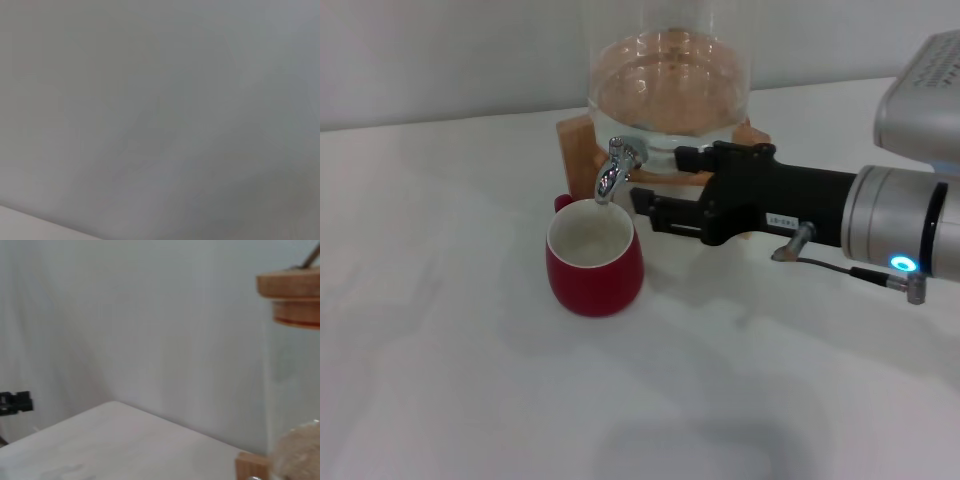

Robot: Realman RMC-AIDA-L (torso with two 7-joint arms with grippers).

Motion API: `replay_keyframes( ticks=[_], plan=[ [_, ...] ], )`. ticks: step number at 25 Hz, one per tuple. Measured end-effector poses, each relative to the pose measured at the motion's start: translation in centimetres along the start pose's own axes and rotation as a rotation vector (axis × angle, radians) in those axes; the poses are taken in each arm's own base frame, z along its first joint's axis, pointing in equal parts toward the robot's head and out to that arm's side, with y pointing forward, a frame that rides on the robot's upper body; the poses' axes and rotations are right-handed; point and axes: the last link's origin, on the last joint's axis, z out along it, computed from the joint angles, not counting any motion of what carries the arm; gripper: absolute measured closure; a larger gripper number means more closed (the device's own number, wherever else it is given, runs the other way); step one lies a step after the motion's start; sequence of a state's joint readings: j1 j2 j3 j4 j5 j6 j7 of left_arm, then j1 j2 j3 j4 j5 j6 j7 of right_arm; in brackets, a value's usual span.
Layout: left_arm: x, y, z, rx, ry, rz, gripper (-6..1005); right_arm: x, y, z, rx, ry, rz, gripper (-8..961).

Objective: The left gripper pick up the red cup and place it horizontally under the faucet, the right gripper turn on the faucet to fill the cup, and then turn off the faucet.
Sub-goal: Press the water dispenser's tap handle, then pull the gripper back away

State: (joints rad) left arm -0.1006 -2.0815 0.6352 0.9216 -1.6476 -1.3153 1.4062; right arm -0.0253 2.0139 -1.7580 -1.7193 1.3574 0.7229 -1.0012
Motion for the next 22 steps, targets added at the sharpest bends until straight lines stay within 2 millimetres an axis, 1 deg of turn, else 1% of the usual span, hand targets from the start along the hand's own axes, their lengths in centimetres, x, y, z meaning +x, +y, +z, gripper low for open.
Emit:
replay_keyframes(
  ticks=[6, 13, 18, 19, 22],
  plan=[
    [0.0, 0.0, 0.3, -0.001, -0.007, 0.026, 231, -0.2, 1.0, 0.7, -0.048, 0.006, -0.024, 254],
    [-0.2, -0.3, -0.1, 0.019, -0.005, 0.021, 231, -0.3, 2.0, 1.3, -0.109, -0.008, -0.033, 255],
    [-0.3, -0.4, -0.3, 0.024, -0.006, 0.021, 230, 0.1, 2.5, 1.3, -0.164, -0.033, -0.021, 256],
    [-0.3, -0.4, -0.3, 0.024, -0.003, 0.023, 230, 0.5, 2.6, 1.3, -0.2, -0.058, -0.013, 256],
    [-0.3, -0.4, -0.3, 0.024, 0.0, 0.024, 230, 0.8, 2.7, 1.3, -0.217, -0.072, 0.001, 257]
  ],
)
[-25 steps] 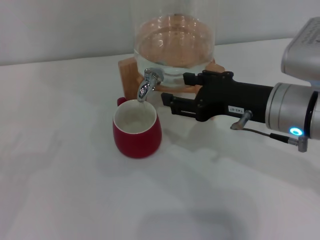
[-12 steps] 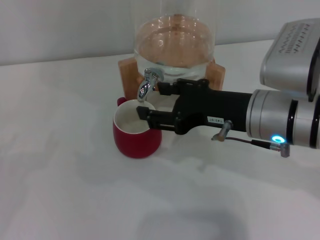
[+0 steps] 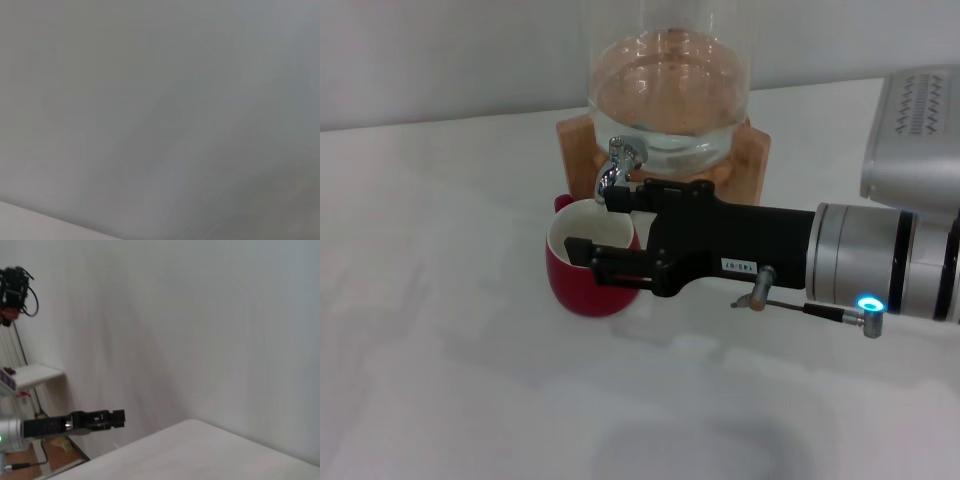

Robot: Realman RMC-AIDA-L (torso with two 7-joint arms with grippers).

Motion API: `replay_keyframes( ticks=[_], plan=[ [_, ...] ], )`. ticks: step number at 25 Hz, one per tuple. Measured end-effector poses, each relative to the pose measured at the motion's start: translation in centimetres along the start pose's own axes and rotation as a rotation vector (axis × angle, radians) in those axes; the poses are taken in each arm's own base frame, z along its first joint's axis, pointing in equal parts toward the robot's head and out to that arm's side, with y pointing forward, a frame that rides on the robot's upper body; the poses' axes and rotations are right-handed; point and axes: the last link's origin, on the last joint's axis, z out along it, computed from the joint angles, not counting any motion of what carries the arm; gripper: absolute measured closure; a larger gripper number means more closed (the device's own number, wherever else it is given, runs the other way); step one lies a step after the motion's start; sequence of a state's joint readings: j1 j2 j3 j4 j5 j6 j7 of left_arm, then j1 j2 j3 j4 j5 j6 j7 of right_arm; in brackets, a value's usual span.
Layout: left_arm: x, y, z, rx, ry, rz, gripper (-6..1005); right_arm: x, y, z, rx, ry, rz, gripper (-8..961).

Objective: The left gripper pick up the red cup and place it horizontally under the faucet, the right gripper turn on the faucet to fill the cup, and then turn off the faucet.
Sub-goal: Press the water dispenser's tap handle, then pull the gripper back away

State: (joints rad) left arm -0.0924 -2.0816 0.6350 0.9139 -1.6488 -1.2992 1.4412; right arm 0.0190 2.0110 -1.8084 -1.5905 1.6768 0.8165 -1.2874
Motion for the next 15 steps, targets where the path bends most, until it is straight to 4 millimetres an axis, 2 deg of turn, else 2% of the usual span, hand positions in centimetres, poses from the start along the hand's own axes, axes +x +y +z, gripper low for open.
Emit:
replay_keyframes(
  ticks=[9, 15],
  plan=[
    [0.0, 0.0, 0.0, -0.002, 0.001, 0.0, 229, 0.8, 0.4, 1.3, 0.03, 0.009, 0.003, 258],
    [-0.2, -0.1, -0.2, 0.003, -0.001, -0.006, 228, 0.0, 1.3, 2.2, 0.083, 0.04, -0.045, 260]
  ],
)
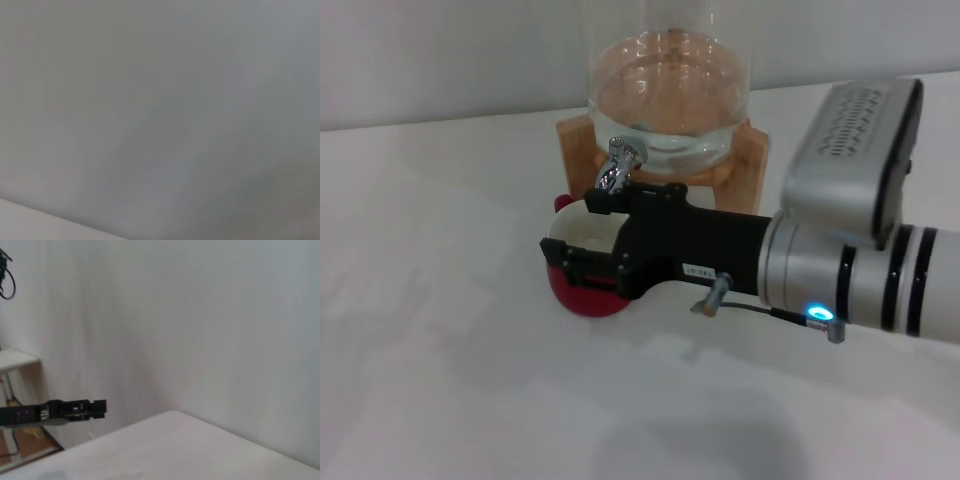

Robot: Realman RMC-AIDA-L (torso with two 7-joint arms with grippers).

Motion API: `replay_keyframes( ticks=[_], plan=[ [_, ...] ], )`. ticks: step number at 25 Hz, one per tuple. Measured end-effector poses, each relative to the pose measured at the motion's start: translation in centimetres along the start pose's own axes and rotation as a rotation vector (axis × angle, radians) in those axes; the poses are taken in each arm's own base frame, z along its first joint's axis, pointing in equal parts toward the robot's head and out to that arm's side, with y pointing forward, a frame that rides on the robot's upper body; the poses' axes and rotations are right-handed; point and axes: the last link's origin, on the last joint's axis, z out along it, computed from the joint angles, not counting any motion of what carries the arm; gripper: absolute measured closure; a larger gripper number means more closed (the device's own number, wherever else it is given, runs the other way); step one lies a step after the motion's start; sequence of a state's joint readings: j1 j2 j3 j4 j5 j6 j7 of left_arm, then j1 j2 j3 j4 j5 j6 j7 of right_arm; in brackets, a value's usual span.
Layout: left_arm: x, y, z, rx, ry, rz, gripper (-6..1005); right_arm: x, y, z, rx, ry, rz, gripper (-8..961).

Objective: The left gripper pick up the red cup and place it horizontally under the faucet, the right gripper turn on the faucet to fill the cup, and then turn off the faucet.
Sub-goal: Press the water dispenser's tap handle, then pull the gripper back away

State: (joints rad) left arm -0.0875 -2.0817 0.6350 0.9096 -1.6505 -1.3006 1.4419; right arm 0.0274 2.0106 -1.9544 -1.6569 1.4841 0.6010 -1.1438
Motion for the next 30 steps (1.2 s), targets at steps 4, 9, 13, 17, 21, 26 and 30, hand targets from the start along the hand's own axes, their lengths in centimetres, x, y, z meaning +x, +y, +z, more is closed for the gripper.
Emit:
replay_keyframes(
  ticks=[4, 9, 13, 17, 21, 26, 30],
  plan=[
    [-0.1, 0.0, 0.1, 0.0, -0.001, -0.006, 228, -0.5, 0.8, 0.5, 0.006, 0.017, -0.037, 260],
    [-0.1, 0.0, 0.2, -0.002, 0.001, -0.006, 227, -0.8, 1.1, 1.1, -0.014, 0.021, -0.059, 263],
    [0.0, 0.1, 0.3, -0.005, 0.002, -0.005, 227, -0.4, 0.9, 2.0, -0.038, 0.049, -0.069, 266],
    [-0.1, 0.0, 0.1, -0.001, 0.0, -0.007, 227, -0.1, 0.7, 2.4, -0.043, 0.063, -0.068, 265],
    [-0.2, 0.0, -0.1, -0.001, -0.001, -0.008, 226, -0.3, 0.5, 2.3, -0.035, 0.057, -0.069, 264],
    [-0.3, 0.0, -0.1, -0.004, -0.004, -0.007, 226, -0.8, -0.1, 2.1, -0.015, 0.045, -0.079, 264],
    [-0.3, 0.0, -0.1, -0.003, -0.008, -0.007, 225, -0.9, -0.9, 1.6, 0.013, 0.039, -0.073, 263]
  ],
)
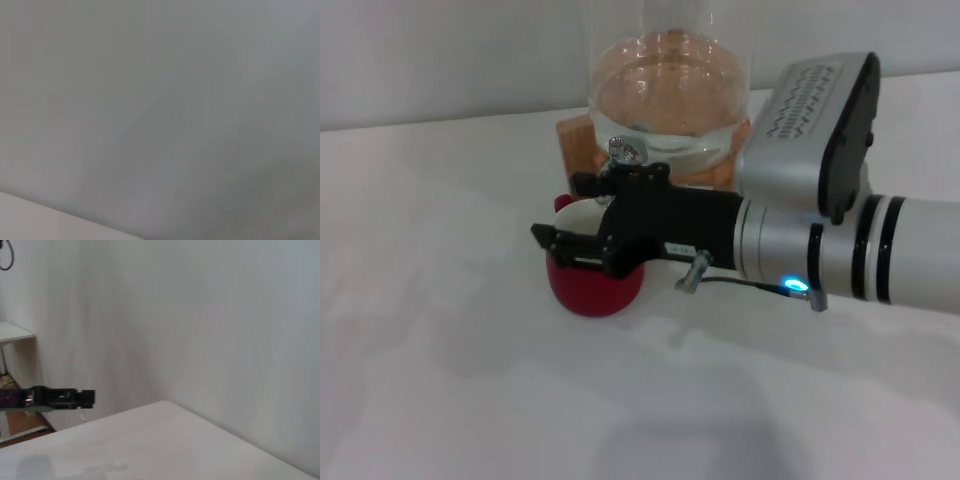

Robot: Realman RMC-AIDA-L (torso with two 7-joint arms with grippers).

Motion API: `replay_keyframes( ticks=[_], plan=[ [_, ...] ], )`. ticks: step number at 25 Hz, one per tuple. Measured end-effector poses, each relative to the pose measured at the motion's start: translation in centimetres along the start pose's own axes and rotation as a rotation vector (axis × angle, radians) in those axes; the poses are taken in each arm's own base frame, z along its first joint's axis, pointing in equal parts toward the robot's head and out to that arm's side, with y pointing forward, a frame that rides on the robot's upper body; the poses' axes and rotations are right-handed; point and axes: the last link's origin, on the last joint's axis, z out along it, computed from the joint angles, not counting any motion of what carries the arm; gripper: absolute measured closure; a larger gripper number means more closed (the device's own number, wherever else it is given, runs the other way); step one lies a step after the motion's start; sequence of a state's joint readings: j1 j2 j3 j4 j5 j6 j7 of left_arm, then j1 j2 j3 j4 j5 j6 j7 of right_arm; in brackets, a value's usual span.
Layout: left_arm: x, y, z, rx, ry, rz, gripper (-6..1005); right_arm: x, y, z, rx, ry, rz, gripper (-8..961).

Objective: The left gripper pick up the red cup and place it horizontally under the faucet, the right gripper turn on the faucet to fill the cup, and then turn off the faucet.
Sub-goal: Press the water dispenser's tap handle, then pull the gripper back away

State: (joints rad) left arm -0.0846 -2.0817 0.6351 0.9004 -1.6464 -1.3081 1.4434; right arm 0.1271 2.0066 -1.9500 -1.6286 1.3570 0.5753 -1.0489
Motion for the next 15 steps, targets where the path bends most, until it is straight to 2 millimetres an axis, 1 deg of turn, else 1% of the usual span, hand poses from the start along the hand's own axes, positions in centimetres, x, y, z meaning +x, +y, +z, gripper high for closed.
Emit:
replay_keyframes(
  ticks=[10, 15],
  plan=[
    [0.0, 0.01, 0.01, -0.001, -0.001, 0.0, 224, 0.26, -0.53, -0.44, 0.02, 0.004, 0.01, 261],
    [0.08, 0.04, 0.13, -0.004, -0.001, 0.002, 224, 0.69, -1.02, -1.05, 0.039, 0.012, 0.02, 260]
  ],
)
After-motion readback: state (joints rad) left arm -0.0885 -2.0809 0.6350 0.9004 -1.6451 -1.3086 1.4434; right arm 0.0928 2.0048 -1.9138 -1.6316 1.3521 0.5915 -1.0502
